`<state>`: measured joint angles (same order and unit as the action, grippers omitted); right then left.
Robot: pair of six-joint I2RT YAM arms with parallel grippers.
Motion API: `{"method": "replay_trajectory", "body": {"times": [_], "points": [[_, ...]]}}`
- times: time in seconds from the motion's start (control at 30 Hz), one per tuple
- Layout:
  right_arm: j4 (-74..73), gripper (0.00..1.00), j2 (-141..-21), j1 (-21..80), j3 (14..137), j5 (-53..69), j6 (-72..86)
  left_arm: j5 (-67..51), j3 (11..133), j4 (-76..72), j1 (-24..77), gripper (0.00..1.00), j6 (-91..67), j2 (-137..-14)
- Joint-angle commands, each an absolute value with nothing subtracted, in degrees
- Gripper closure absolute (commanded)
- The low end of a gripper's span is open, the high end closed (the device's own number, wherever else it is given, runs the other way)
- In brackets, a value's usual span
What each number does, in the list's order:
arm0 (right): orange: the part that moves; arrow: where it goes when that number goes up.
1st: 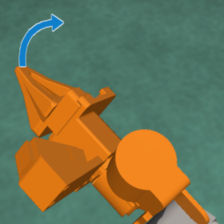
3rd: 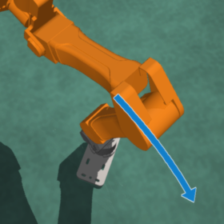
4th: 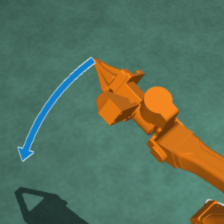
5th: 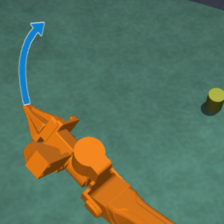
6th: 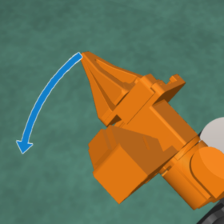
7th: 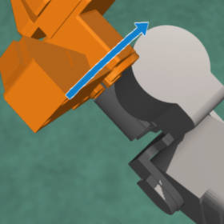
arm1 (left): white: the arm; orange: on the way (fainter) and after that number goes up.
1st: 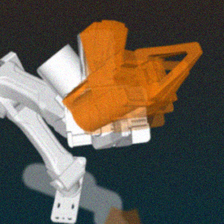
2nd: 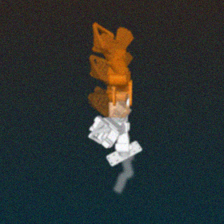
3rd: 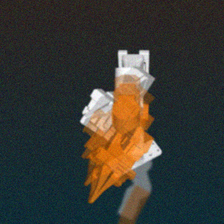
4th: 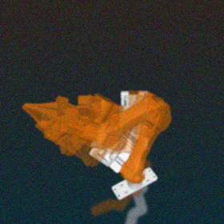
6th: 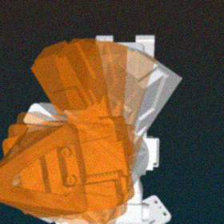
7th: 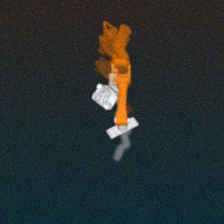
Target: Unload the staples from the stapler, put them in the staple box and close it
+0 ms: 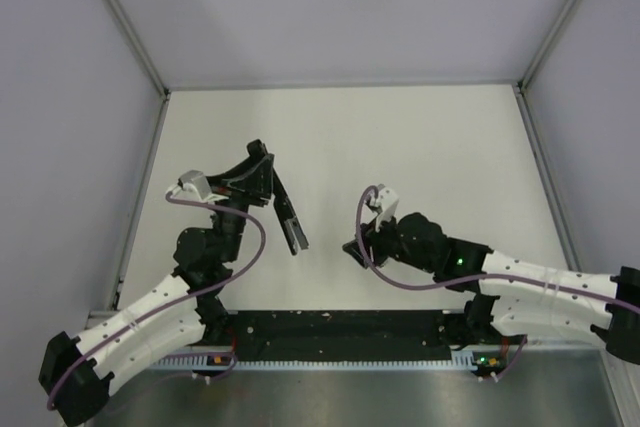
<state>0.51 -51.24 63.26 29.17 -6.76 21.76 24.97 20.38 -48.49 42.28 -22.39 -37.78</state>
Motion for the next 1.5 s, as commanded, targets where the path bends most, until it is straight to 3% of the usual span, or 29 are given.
{"method": "replay_trajectory", "body": {"times": [0.0,0.2,0.27,0.83,1.13,1.47], "points": [[0.09,0.58,-59.56,63.72,38.65,-10.62,18.46,21.98,22.76,-50.10,41.92,1.00,-19.60,-37.62],[0.09,0.94,-71.53,61.70,48.41,-9.41,19.95,21.53,22.15,-48.52,41.84,1.00,-18.55,-38.05],[0.87,1.00,-74.08,61.52,51.23,-7.83,20.21,21.53,22.06,-48.16,41.84,1.00,-18.28,-38.32],[17.12,1.00,-89.46,60.82,56.60,1.13,29.43,17.68,25.22,-52.03,41.92,1.00,-16.88,-49.03],[44.02,1.00,-95.27,56.43,47.38,9.13,38.14,3.45,34.18,-48.08,41.84,1.00,-9.15,-56.77],[38.86,1.00,-92.56,56.42,48.08,7.12,34.81,3.08,34.71,-47.38,41.84,1.00,-8.96,-55.55]]}}
